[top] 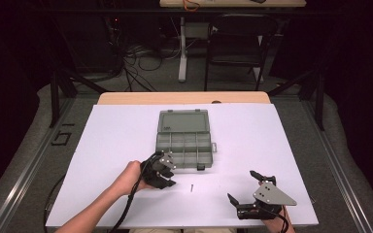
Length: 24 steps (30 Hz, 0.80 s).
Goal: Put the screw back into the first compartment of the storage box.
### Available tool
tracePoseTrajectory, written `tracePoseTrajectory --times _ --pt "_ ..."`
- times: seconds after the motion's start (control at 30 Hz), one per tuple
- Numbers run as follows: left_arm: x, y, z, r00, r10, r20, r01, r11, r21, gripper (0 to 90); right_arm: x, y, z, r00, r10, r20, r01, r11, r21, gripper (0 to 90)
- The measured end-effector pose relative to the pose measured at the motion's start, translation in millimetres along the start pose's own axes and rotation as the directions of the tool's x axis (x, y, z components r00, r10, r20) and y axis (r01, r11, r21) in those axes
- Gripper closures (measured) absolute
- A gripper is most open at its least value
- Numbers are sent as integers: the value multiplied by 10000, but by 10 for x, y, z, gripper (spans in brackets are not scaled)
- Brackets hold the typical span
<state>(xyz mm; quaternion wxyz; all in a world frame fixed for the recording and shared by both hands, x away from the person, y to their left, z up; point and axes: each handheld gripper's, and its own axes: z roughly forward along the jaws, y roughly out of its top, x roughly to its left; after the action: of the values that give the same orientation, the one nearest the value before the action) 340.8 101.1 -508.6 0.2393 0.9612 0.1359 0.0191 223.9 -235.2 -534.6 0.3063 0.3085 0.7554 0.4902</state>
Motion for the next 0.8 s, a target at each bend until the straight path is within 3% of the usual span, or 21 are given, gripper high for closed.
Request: tracePoseTrajectory --times 0.8 --pt "377 80 -503 9935 -616 -954 552 9962 -676 662 2 0 -2 10000 11 17 -11 10000 29 0"
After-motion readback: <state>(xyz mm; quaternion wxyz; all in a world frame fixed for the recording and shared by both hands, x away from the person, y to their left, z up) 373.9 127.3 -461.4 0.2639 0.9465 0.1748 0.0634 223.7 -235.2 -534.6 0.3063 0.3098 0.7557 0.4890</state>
